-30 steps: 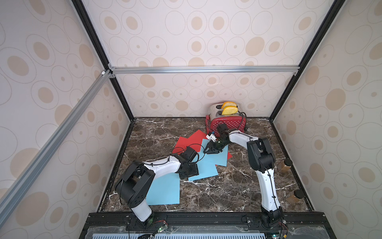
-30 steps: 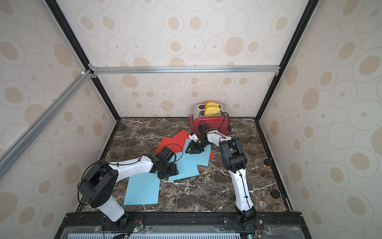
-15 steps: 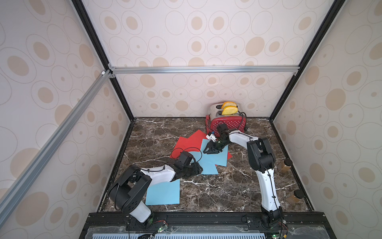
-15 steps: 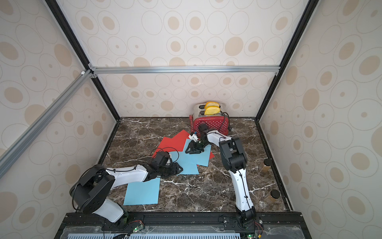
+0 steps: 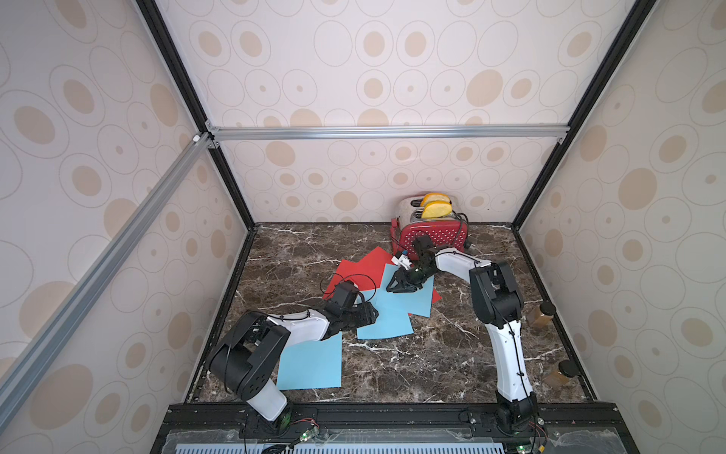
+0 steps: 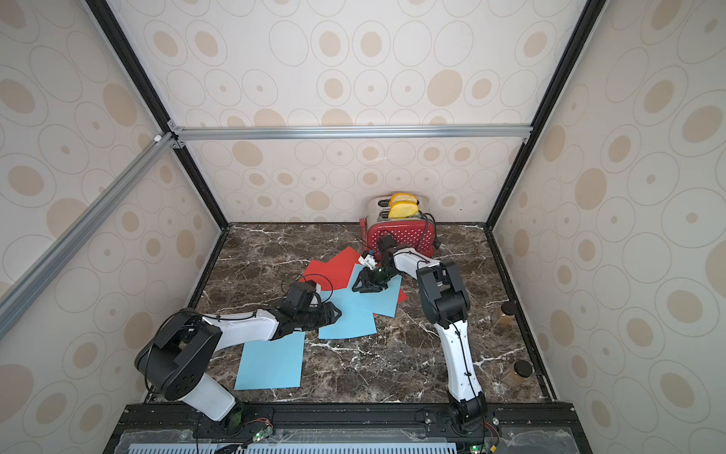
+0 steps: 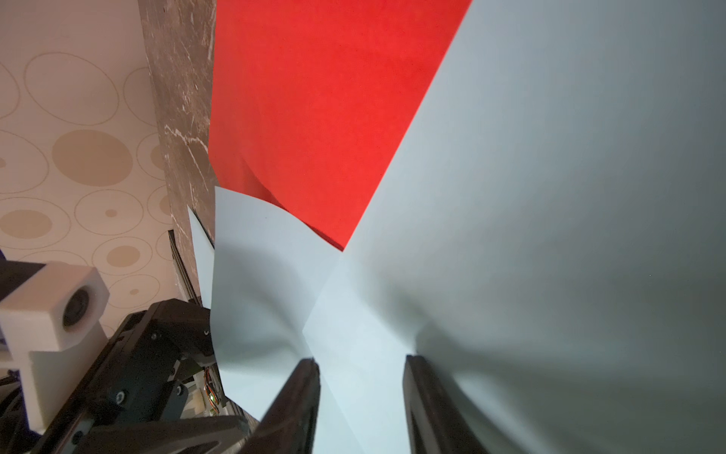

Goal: Sort the scattered colored papers by color
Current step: Pick up the colored paper from the center of the board.

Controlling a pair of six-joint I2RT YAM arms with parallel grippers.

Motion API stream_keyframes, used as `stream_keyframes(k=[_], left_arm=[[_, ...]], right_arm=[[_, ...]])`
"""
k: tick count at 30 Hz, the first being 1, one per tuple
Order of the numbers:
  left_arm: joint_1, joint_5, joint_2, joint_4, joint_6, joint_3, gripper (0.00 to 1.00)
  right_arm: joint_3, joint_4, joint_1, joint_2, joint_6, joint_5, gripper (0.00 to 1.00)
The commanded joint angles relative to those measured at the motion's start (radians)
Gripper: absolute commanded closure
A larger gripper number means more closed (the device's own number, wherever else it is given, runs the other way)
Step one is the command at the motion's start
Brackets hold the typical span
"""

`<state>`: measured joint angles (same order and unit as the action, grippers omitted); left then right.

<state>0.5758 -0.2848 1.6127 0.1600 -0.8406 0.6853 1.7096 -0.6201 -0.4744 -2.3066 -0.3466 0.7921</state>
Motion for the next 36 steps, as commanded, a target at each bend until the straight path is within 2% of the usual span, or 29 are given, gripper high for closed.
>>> stream_keyframes(k=[1, 4, 7, 13, 17, 19, 22, 27, 33, 36], left_arm=[[-0.016, -0.018, 0.049, -0.068, 0.057, -0.001, 0.35], [-0.017, -0.033, 0.030, -0.062, 0.036, -0.021, 0.45], [-0.016, -0.027, 0.002, -0.072, 0.014, -0.033, 0.69], [-0.016, -0.007, -0.026, -0.164, 0.033, 0.026, 0.99], [-0.017, 0.003, -0.053, -0.214, 0.056, 0.081, 1.00], [-0.016, 0.004, -0.074, -0.242, 0.079, 0.114, 1.00], [-0.017, 0.016, -0.114, -0.289, 0.116, 0.152, 1.00], [-0.017, 0.086, -0.204, -0.436, 0.135, 0.199, 1.00], [-0.016, 0.116, -0.304, -0.684, 0.119, 0.191, 1.00], [-0.017, 0.120, -0.334, -0.816, 0.133, 0.191, 1.00]], right_arm=[[-0.039, -0.048, -0.006, -0.042, 0.009, -0.040, 0.58], [-0.038, -0.047, -0.007, -0.046, 0.008, -0.040, 0.59], [-0.030, -0.049, -0.006, -0.048, 0.006, -0.041, 0.58], [-0.013, -0.063, -0.007, -0.024, 0.022, -0.089, 0.57], [0.009, -0.070, -0.004, 0.027, 0.030, -0.117, 0.45], [0.043, -0.096, -0.003, 0.061, 0.042, -0.145, 0.31], [0.090, -0.141, -0.003, 0.114, 0.058, -0.186, 0.21], [0.116, -0.212, -0.001, 0.195, 0.049, -0.229, 0.21], [-0.116, -0.056, -0.001, 0.380, -0.052, -0.218, 0.21], [-0.160, -0.034, -0.001, 0.412, -0.065, -0.180, 0.21]])
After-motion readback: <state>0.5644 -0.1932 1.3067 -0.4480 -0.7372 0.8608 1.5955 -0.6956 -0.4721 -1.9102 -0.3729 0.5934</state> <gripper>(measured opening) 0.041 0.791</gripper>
